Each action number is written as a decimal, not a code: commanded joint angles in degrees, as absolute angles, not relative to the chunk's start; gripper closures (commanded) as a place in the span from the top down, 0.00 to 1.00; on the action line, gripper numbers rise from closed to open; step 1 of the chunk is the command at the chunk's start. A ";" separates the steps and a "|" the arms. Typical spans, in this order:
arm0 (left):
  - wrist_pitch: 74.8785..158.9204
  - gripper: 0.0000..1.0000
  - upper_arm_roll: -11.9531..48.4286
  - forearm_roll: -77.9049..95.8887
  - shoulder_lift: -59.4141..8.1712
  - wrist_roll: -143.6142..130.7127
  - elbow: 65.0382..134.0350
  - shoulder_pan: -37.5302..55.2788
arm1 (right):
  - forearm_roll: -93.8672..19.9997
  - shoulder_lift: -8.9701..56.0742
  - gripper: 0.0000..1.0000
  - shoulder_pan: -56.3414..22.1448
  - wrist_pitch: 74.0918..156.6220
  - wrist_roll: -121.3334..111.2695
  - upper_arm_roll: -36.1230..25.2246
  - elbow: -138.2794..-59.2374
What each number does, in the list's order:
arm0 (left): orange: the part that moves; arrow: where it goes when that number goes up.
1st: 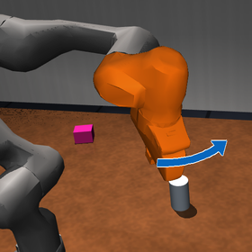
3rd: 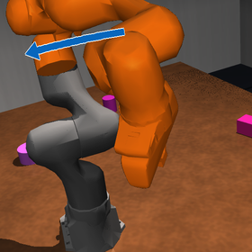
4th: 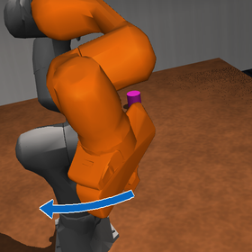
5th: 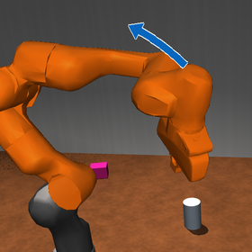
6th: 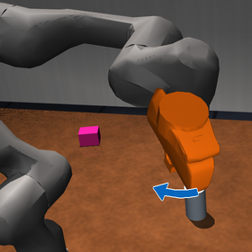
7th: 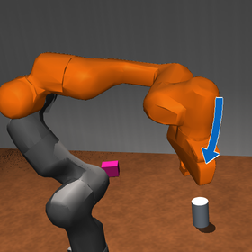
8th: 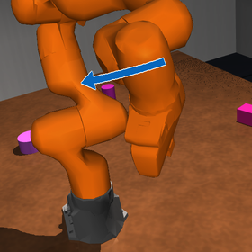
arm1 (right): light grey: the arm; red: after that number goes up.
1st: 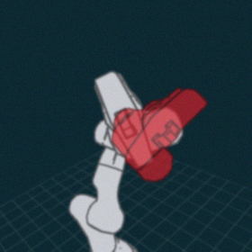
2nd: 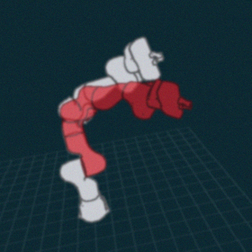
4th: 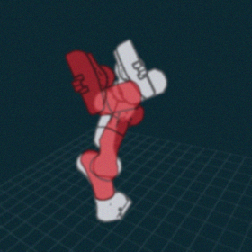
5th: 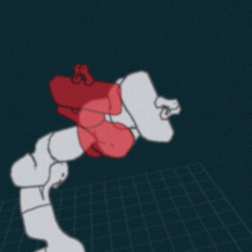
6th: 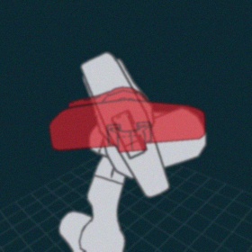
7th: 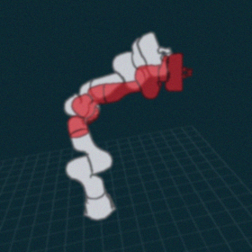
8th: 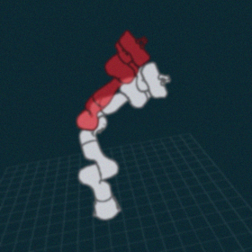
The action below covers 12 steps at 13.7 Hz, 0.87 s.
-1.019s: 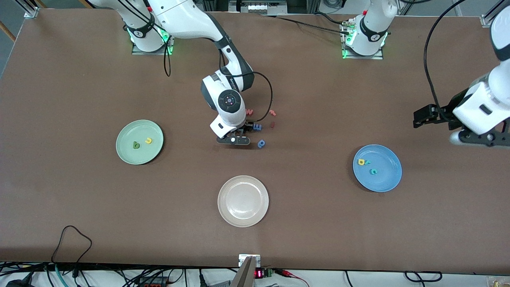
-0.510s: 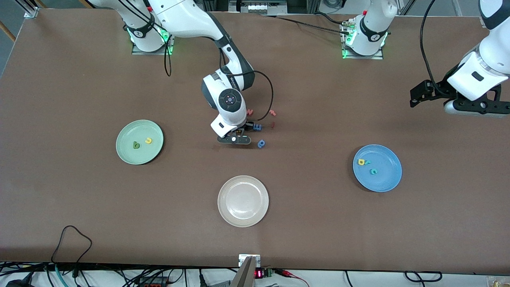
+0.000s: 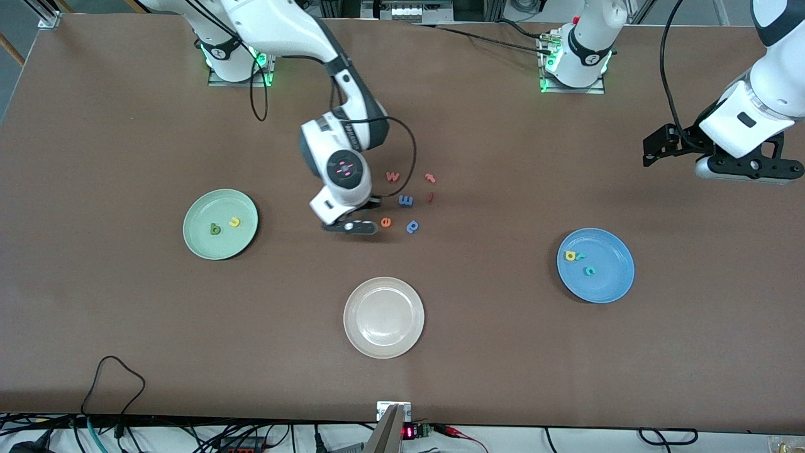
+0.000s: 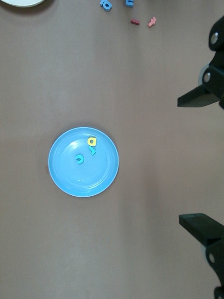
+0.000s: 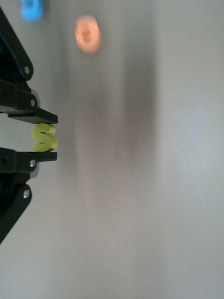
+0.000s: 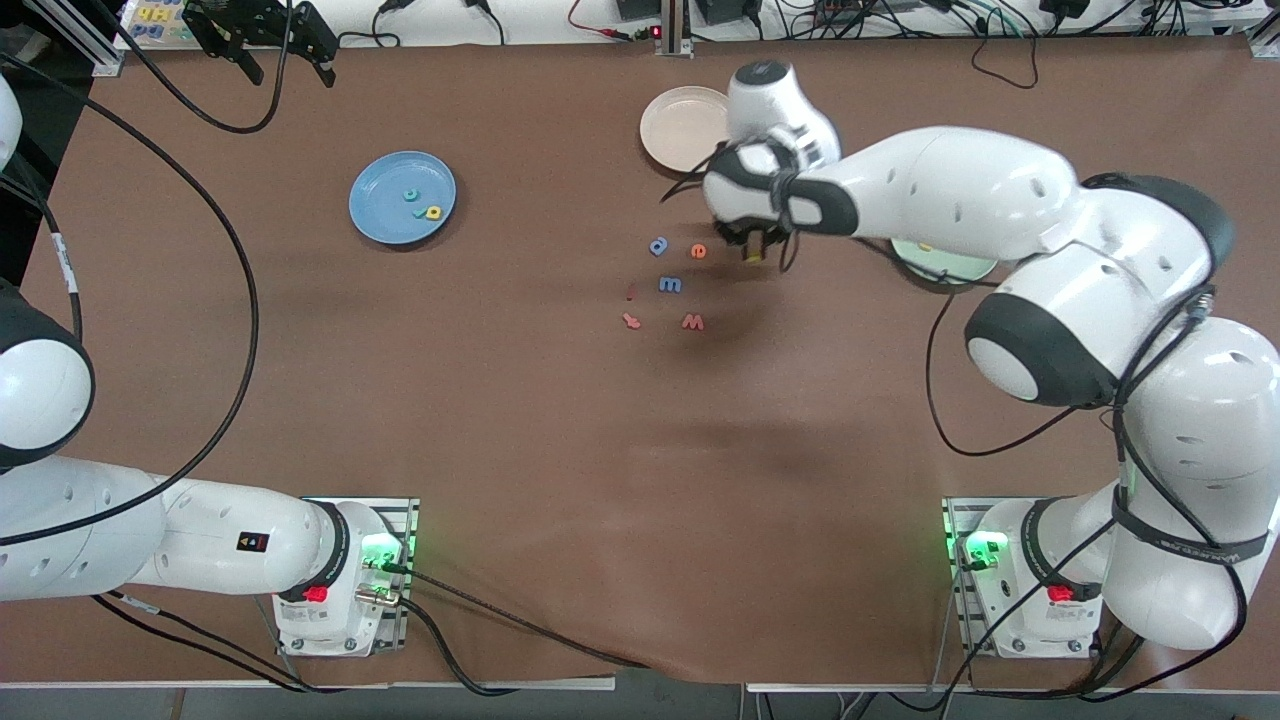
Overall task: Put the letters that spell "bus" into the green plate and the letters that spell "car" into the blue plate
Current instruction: 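Carry the yellow s over the green plate with the right gripper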
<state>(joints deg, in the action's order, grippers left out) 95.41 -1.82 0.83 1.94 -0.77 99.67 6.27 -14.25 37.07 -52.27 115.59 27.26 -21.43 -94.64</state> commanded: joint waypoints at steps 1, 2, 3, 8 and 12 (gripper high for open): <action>93.52 1.00 -2.11 1.23 2.46 0.35 99.23 6.24 | -14.06 33.84 0.15 -51.42 110.39 14.90 -30.03 -97.02; 93.34 1.00 -2.20 1.23 2.55 0.35 99.32 6.15 | -14.06 33.84 0.15 -51.33 110.65 10.16 -32.93 -98.42; 93.60 1.00 -2.28 1.23 2.37 0.35 99.23 6.07 | -14.06 33.84 0.15 -51.24 111.18 6.28 -35.05 -100.09; 93.69 1.00 -0.18 -2.81 1.06 -0.26 96.07 6.94 | -14.15 30.68 0.16 -50.89 120.19 -6.57 -40.42 -111.06; 93.16 1.00 -0.61 -2.11 0.70 0.44 95.89 5.89 | -14.59 27.43 0.17 -49.83 127.70 -9.05 -40.52 -118.91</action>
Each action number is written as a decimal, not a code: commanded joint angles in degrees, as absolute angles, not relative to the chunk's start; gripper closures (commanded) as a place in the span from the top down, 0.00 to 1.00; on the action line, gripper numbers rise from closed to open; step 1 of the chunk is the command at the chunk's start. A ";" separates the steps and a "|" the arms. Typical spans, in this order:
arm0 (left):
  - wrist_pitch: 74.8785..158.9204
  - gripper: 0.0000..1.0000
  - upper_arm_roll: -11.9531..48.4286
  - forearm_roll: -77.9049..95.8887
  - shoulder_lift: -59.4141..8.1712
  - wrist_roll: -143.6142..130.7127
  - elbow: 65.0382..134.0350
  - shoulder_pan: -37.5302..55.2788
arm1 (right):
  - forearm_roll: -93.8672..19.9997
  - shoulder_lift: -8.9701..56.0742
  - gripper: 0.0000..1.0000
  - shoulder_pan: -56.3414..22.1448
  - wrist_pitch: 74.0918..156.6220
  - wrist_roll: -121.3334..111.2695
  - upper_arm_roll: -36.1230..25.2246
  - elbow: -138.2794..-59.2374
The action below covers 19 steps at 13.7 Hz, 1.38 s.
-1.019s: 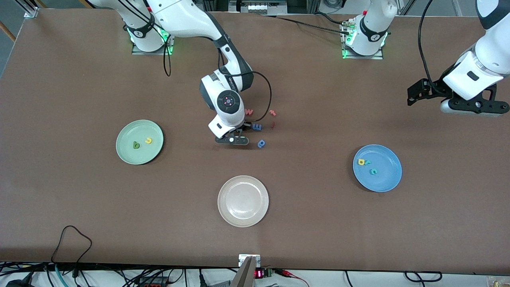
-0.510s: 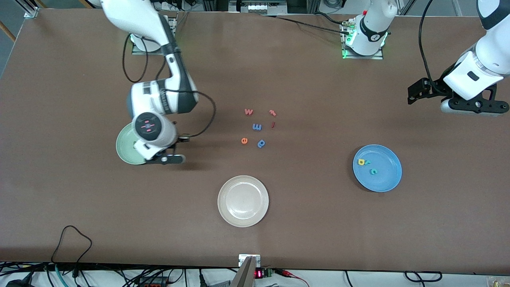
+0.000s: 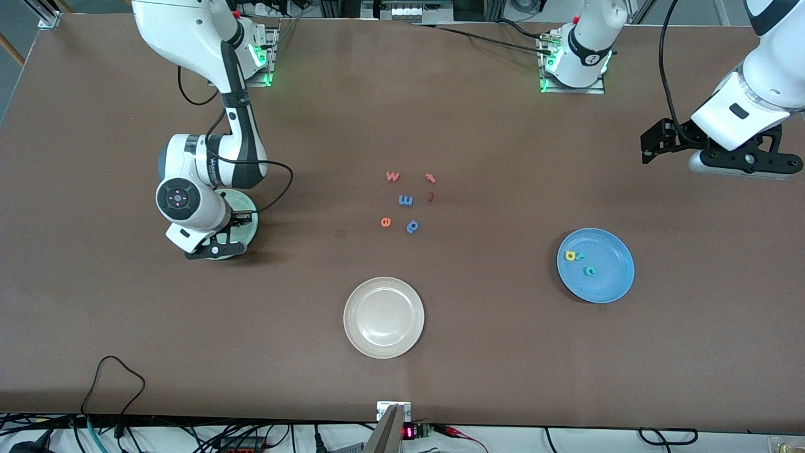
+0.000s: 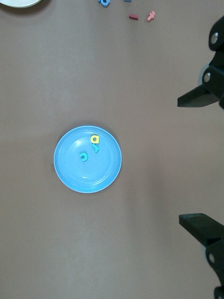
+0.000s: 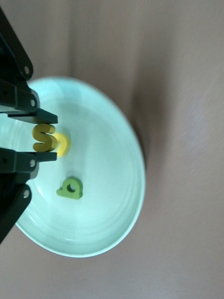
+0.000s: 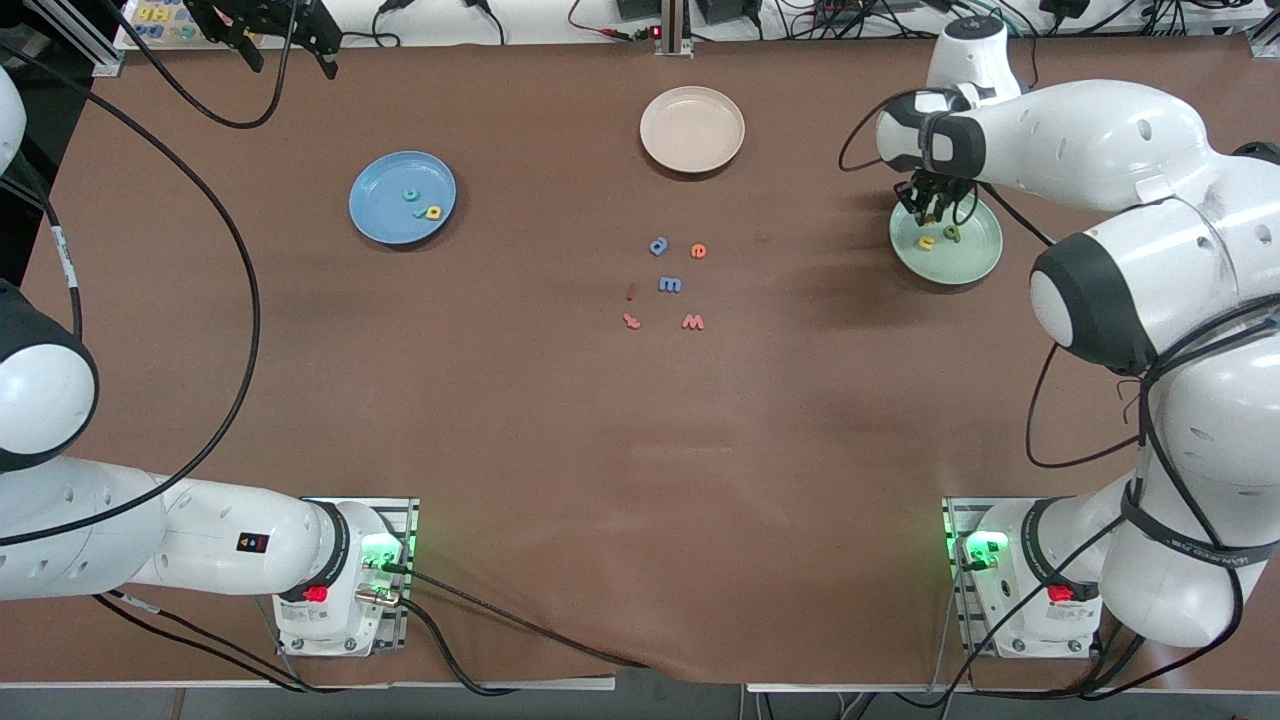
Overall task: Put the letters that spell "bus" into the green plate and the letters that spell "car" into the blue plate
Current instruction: 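Carry the yellow s over the green plate with the right gripper, then open the right gripper to drop the yellow s and lift away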
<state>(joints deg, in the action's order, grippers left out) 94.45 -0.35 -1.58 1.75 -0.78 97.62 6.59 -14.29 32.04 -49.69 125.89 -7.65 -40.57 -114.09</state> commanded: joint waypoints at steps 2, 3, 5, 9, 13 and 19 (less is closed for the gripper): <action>92.99 1.00 -0.70 -2.02 0.79 0.27 95.89 5.71 | -15.29 26.11 0.18 -49.66 127.79 -8.88 -40.43 -120.49; 92.55 1.00 -0.62 -1.76 0.79 0.26 95.89 5.71 | -15.55 25.93 0.18 -49.83 127.88 -8.79 -40.43 -121.19; 91.50 1.00 -0.18 -1.85 0.88 -0.26 95.63 5.80 | -16.70 26.10 0.19 -50.01 127.97 -8.96 -40.34 -121.64; 91.93 1.00 -0.35 -1.76 0.79 0.35 95.62 5.71 | -17.66 27.25 0.60 -49.92 129.37 -8.79 -39.99 -121.55; 91.76 1.00 -0.18 -1.76 0.88 0.26 95.62 5.80 | -20.74 25.33 1.00 -50.80 127.71 -4.33 -40.25 -119.89; 91.58 1.00 -0.18 -1.76 0.88 0.44 95.54 5.80 | -18.29 20.12 1.00 -49.75 101.65 9.39 -44.64 -96.38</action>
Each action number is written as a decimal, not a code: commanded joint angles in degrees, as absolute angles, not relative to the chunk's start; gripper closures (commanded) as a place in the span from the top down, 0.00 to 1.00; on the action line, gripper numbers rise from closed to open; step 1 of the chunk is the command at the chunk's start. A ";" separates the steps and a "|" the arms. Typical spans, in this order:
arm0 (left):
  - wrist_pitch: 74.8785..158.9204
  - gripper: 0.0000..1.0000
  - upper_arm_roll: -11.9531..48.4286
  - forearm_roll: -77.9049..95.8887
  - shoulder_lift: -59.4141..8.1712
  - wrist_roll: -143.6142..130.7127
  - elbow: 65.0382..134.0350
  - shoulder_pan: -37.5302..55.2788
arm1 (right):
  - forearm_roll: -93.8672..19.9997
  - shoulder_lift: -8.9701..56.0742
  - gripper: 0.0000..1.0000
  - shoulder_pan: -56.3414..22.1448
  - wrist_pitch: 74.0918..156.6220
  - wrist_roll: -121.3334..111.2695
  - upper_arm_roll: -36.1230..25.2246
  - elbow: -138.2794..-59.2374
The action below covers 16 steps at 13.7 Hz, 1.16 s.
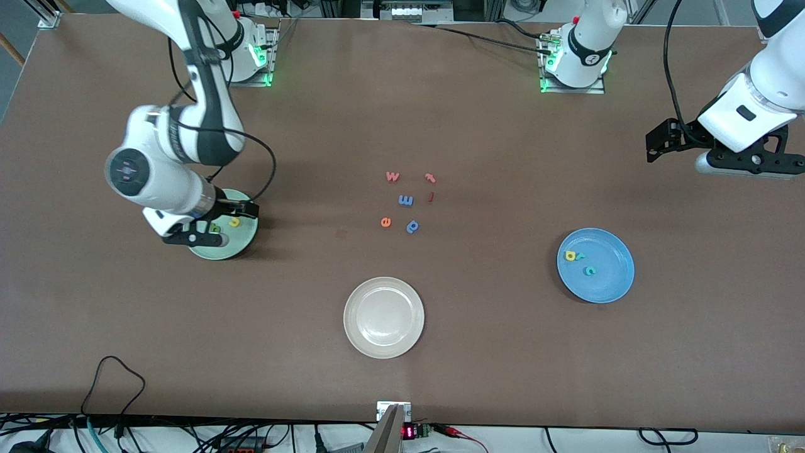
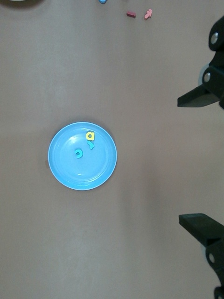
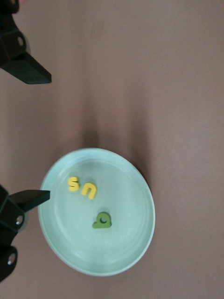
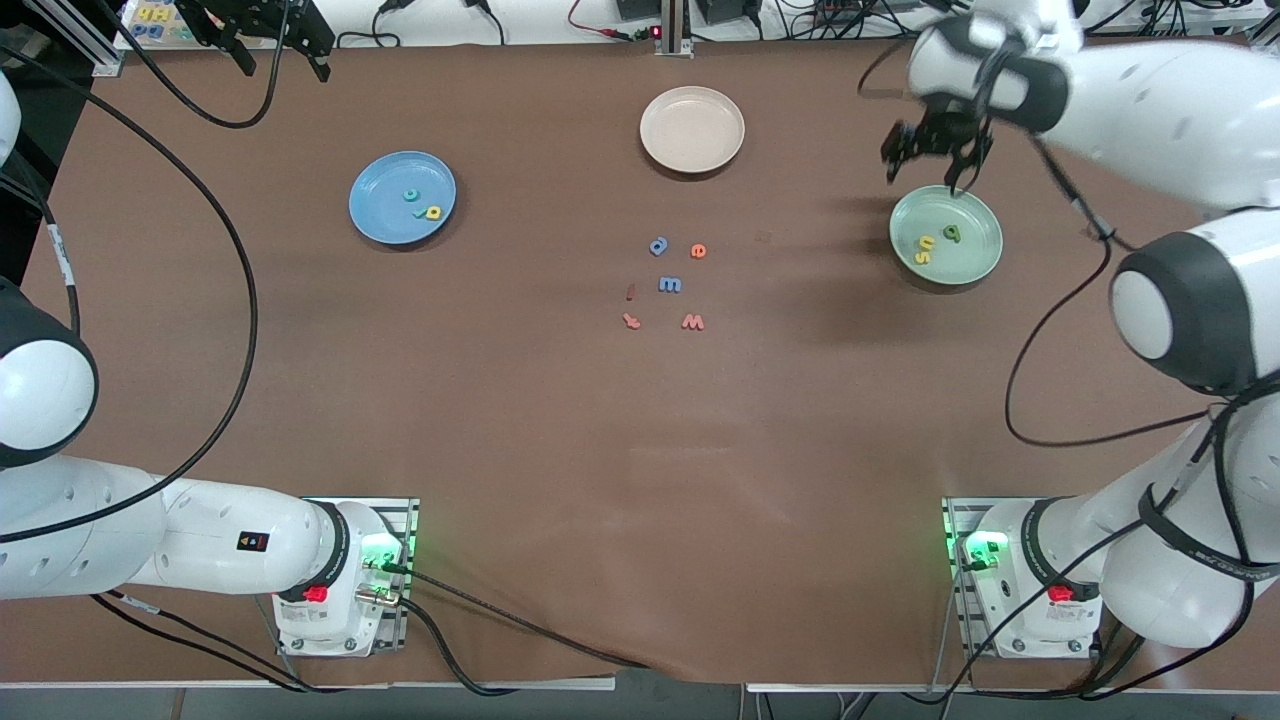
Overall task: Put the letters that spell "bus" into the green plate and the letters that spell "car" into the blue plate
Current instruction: 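Open the right gripper to drop the yellow s and lift away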
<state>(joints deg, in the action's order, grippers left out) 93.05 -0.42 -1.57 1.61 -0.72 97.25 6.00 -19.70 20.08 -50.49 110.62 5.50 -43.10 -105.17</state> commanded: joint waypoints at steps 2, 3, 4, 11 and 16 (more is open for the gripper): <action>91.58 1.00 -0.18 -1.76 0.88 0.44 95.54 5.80 | -14.52 20.13 1.00 -49.31 96.17 9.67 -45.87 -89.76; 91.58 1.00 -0.18 -1.76 0.88 0.44 95.54 5.80 | -13.46 20.04 1.00 -49.22 94.85 9.23 -46.57 -87.74; 91.58 1.00 -0.18 -1.76 0.88 0.44 95.54 5.80 | -13.45 20.04 1.00 -49.31 93.18 8.71 -48.15 -85.89; 91.32 1.00 -0.17 -1.76 1.06 0.09 95.54 6.24 | -8.81 16.36 1.00 -12.10 86.57 -2.26 -20.01 -73.04; 91.32 1.00 -0.18 -1.76 1.05 0.09 95.54 6.24 | -2.21 11.35 1.00 6.41 88.67 -2.64 -0.19 -77.69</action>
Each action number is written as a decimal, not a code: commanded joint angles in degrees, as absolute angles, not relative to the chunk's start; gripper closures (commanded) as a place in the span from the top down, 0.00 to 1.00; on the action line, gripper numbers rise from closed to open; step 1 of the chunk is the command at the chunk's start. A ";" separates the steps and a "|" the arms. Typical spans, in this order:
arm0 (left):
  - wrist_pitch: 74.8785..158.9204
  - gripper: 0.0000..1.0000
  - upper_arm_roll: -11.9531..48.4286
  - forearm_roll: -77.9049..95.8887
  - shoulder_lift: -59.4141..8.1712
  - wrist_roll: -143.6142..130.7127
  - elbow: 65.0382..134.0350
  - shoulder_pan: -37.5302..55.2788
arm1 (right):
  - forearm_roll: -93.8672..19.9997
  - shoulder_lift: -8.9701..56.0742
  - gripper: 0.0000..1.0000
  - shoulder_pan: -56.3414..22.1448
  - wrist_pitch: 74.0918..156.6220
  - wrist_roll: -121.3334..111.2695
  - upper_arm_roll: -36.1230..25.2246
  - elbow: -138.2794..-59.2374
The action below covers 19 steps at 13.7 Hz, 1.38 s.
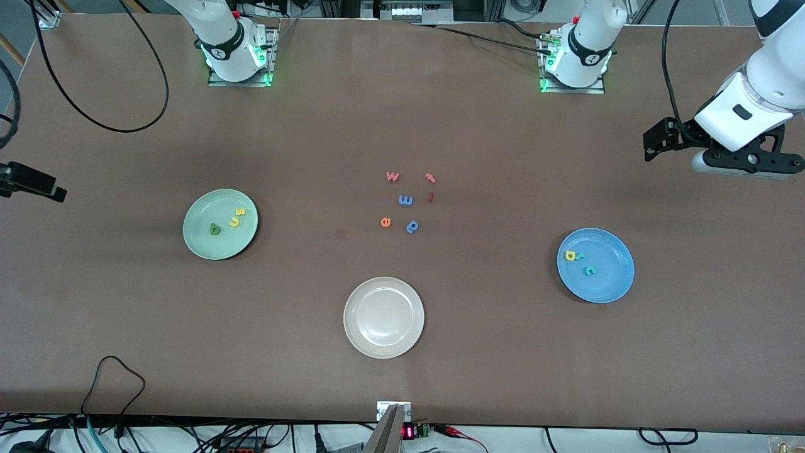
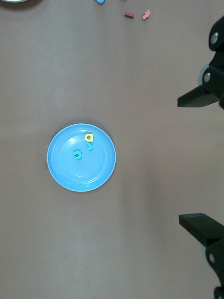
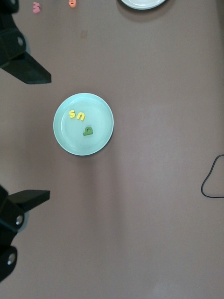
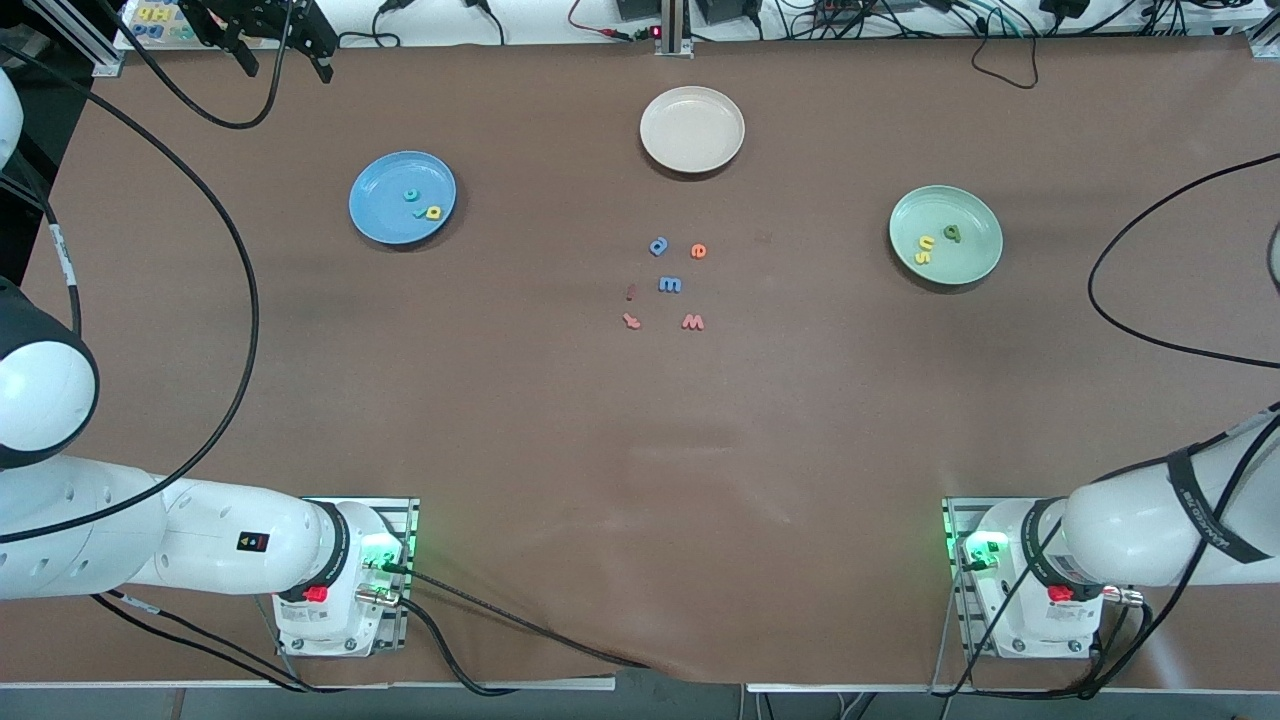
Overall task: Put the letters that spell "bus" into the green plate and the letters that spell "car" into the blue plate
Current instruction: 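Open the right gripper to drop the yellow s and lift away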
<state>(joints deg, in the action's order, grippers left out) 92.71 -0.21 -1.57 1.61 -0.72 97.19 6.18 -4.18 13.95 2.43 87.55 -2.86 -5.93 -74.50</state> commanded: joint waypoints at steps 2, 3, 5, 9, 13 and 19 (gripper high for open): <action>91.32 1.00 -0.09 -1.84 1.05 0.17 95.54 6.33 | -1.50 9.15 1.00 5.28 91.13 -2.64 -0.35 -81.37; 91.32 1.00 -0.09 -1.85 1.05 0.09 95.54 6.33 | -1.41 8.53 1.00 4.49 92.27 -2.55 -1.05 -83.21; 91.32 1.00 0.00 -1.85 1.14 -0.17 95.45 6.50 | -1.32 6.60 1.00 1.95 95.26 -2.55 -3.32 -87.26; 88.86 1.00 1.23 -1.85 1.41 -0.35 95.45 6.33 | -1.14 5.01 1.00 -1.14 94.40 -2.81 -7.47 -88.51; 88.86 1.00 1.05 -1.76 1.06 -0.18 94.48 6.33 | -0.97 -1.47 1.00 -1.05 97.63 -2.81 -7.47 -97.88; 88.86 1.00 1.14 -1.85 0.79 -0.35 93.78 6.59 | 1.06 -4.92 1.00 -1.32 97.12 -2.55 -6.94 -101.07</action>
